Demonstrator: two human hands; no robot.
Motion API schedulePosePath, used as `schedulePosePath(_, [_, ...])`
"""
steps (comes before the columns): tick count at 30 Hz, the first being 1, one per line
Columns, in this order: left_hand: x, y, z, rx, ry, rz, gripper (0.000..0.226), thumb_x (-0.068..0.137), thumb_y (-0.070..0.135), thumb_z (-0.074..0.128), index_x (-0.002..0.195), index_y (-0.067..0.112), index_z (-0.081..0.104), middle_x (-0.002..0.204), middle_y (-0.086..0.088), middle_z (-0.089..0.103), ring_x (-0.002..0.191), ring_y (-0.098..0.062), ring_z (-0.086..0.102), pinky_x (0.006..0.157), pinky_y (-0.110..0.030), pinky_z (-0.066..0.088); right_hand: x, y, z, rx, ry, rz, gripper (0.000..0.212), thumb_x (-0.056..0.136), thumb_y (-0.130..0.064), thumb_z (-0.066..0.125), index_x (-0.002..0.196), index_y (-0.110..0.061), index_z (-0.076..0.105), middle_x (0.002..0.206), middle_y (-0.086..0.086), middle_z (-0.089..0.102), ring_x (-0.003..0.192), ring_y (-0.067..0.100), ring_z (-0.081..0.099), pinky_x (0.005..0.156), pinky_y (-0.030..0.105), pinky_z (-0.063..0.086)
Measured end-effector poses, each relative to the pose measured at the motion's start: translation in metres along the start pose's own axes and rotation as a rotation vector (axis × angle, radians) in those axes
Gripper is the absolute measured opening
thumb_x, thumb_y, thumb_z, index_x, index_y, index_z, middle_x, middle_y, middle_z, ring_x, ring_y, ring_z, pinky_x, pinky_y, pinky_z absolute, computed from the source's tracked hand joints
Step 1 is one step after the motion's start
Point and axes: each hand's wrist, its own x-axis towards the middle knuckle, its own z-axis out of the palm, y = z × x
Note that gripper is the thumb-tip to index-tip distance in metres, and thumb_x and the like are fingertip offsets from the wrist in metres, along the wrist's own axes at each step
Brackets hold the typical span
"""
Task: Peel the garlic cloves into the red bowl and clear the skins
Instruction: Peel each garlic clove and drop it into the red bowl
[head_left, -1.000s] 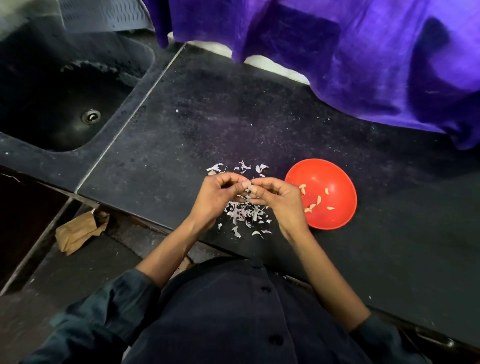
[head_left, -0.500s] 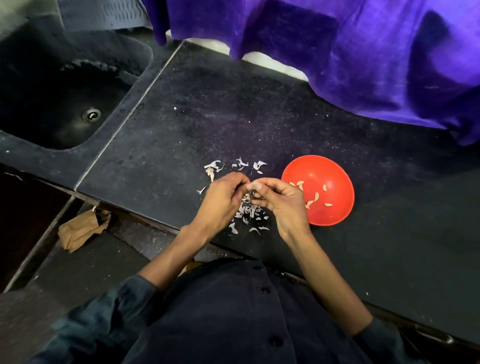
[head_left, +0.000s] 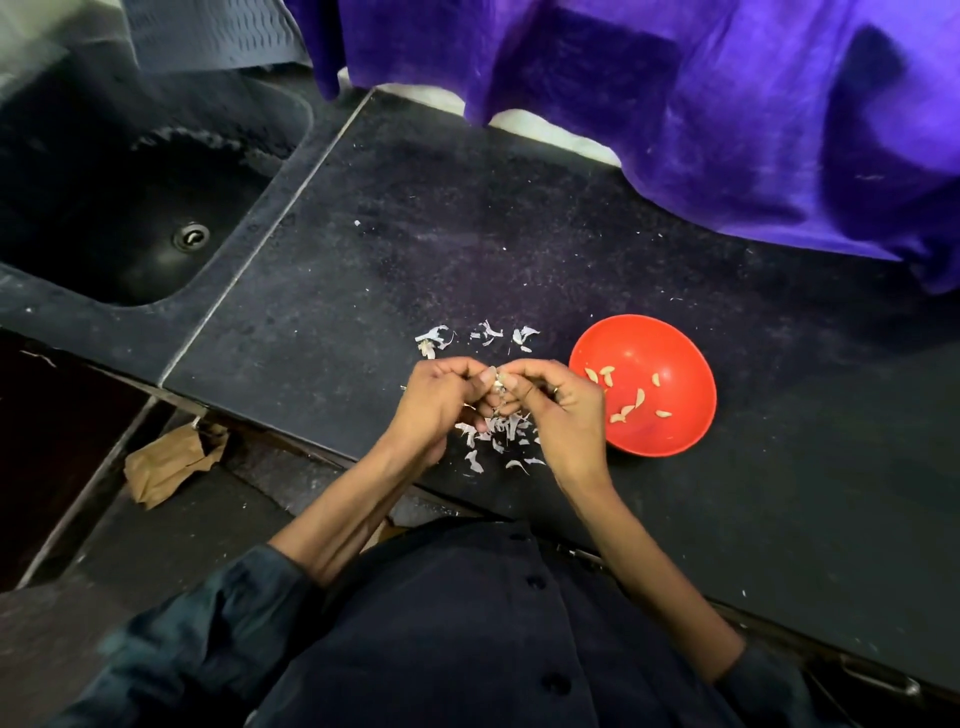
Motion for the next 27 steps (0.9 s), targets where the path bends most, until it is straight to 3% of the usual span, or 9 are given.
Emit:
schedulePosePath(3, [0.001,-0.005,-0.003,0.436,0.148,0.263,0.021,0.091,0.006,0.061,0.071,0.01,0.068,0.056,-0.002,0.063,0.049,-0.009,0.052,0.047,-0.024,0.042,0.002,-0.002,0.002,0.023,-0.029,0.077,0.01,0.087,0.0,0.066,0.089,-0.006,0.072,0.079,0.005,0.071,0.061,0.011,0.064,0.061,0.025,0.056])
schedulePosePath(5, [-0.001,-0.009,-0.001,0.636,0.237,0.429,0.017,0.089,0.008,0.062,0.073,0.01,0.068,0.059,0.001,0.061,0.051,-0.007,0.05,0.05,-0.019,0.038,0.002,-0.004,0.003,0.236,-0.055,0.267,0.011,0.09,0.002,0.06,0.092,-0.002,0.07,0.069,-0.002,0.068,0.059,0.008,0.06,0.06,0.025,0.057])
schedulePosePath(7, [-0.003,-0.012,0.001,0.625,0.259,0.492,0.016,0.089,0.006,0.062,0.074,0.009,0.068,0.061,0.005,0.06,0.054,-0.004,0.051,0.05,-0.012,0.035,0.002,-0.007,0.002,0.468,-0.093,0.449,0.012,0.092,0.003,0.055,0.093,0.002,0.067,0.069,-0.001,0.066,0.06,0.007,0.057,0.06,0.024,0.057])
schedulePosePath(10, [-0.002,-0.013,0.0,0.486,0.218,0.388,0.018,0.09,0.009,0.062,0.074,0.011,0.069,0.062,0.001,0.065,0.055,-0.016,0.058,0.054,-0.026,0.048,0.001,-0.009,0.0,0.562,-0.139,0.51,0.014,0.092,0.004,0.051,0.091,0.002,0.065,0.073,0.003,0.063,0.06,0.006,0.056,0.063,0.025,0.058])
schedulePosePath(17, [-0.003,-0.008,0.0,-0.103,0.022,-0.089,0.027,0.095,-0.003,0.051,0.072,0.004,0.063,0.054,-0.002,0.06,0.052,-0.015,0.051,0.04,-0.021,0.043,0.0,-0.007,-0.003,0.111,-0.169,0.196,0.015,0.09,0.006,0.058,0.088,-0.006,0.066,0.07,-0.003,0.068,0.058,0.008,0.064,0.059,0.02,0.054])
schedulePosePath(20, [-0.002,-0.017,-0.007,0.249,0.132,0.141,0.027,0.093,0.004,0.058,0.07,0.014,0.067,0.053,0.004,0.061,0.052,-0.016,0.052,0.045,-0.024,0.044,0.0,-0.007,-0.002,0.008,-0.182,0.159,0.016,0.089,0.006,0.06,0.087,-0.009,0.067,0.071,-0.004,0.066,0.054,0.006,0.058,0.058,0.023,0.056])
schedulePosePath(22, [-0.002,-0.021,-0.009,0.485,0.194,0.327,0.023,0.091,0.01,0.062,0.07,0.019,0.067,0.056,0.003,0.061,0.05,-0.019,0.052,0.05,-0.029,0.046,-0.002,-0.008,-0.002,0.135,-0.193,0.252,0.012,0.09,0.007,0.058,0.092,-0.003,0.065,0.074,0.003,0.061,0.052,0.004,0.053,0.058,0.027,0.058])
schedulePosePath(24, [-0.004,-0.02,-0.008,0.421,0.157,0.348,0.022,0.092,0.013,0.061,0.072,0.018,0.066,0.056,0.005,0.061,0.049,-0.018,0.053,0.049,-0.033,0.049,-0.002,-0.01,-0.003,0.26,-0.204,0.317,0.014,0.091,0.007,0.056,0.097,-0.004,0.058,0.077,0.005,0.058,0.052,0.004,0.05,0.057,0.027,0.058])
schedulePosePath(27, [-0.005,-0.016,-0.007,0.239,0.045,0.194,0.024,0.096,0.006,0.056,0.074,0.013,0.064,0.056,0.009,0.058,0.05,-0.006,0.053,0.04,-0.024,0.047,0.0,-0.011,-0.007,0.249,-0.214,0.313,0.022,0.09,0.008,0.057,0.095,-0.011,0.046,0.082,0.01,0.057,0.05,0.008,0.056,0.052,0.022,0.053])
